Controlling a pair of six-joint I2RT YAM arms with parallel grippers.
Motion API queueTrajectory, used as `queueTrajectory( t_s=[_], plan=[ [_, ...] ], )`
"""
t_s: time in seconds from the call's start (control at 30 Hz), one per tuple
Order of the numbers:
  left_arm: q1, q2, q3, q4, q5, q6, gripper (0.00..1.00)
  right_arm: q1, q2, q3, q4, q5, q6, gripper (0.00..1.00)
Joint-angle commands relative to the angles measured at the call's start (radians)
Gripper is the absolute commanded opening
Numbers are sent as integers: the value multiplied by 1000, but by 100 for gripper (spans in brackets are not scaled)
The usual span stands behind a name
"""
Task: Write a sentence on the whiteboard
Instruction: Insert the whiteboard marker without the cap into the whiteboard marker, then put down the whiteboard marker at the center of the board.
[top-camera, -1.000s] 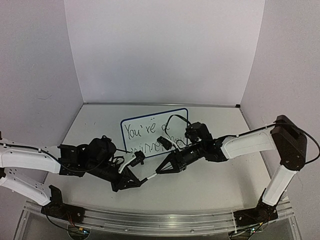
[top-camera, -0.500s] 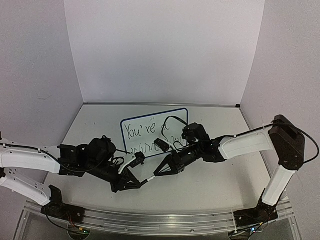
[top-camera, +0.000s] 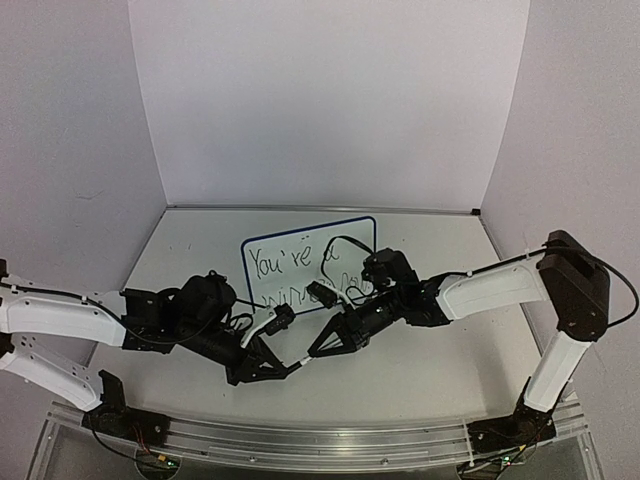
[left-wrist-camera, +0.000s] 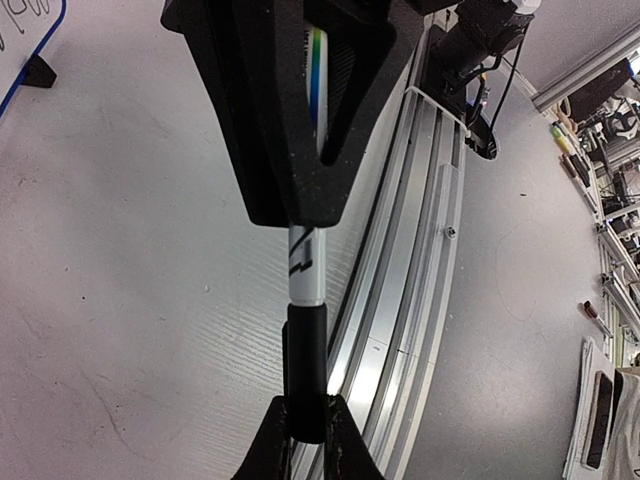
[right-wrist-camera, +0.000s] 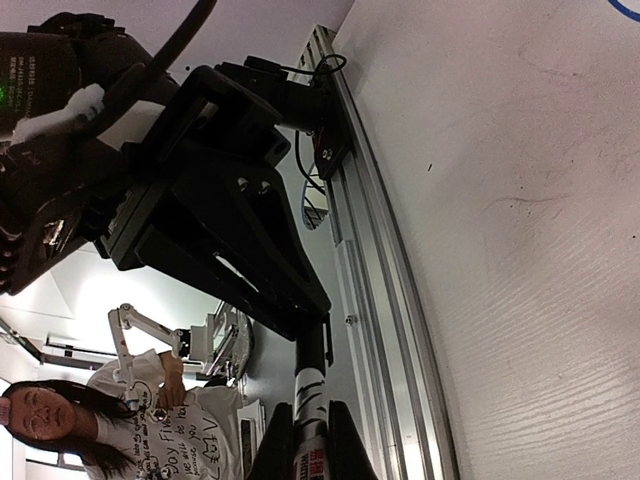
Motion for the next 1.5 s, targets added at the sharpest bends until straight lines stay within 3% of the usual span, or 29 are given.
queueTrajectory(
  t_s=[0.0,0.8,1.13,1.2,1.47],
  plan=[
    [0,11,81,187,4,-8,0,37,-35,23,53,-28,-18,0],
    [-1,61,178,313,-35,30,0,61,-35,28,53,-31,-18,0],
    [0,66,181,262,-45,29,0,60,-68,12,42,35,-33,0],
    [0,52,161,222,-80,19,4,46,-91,5,8,90,-51,0],
    [7,-53,21,51,-359,-97,43,-129,-257,-98,-159,343,-91,0]
  ],
)
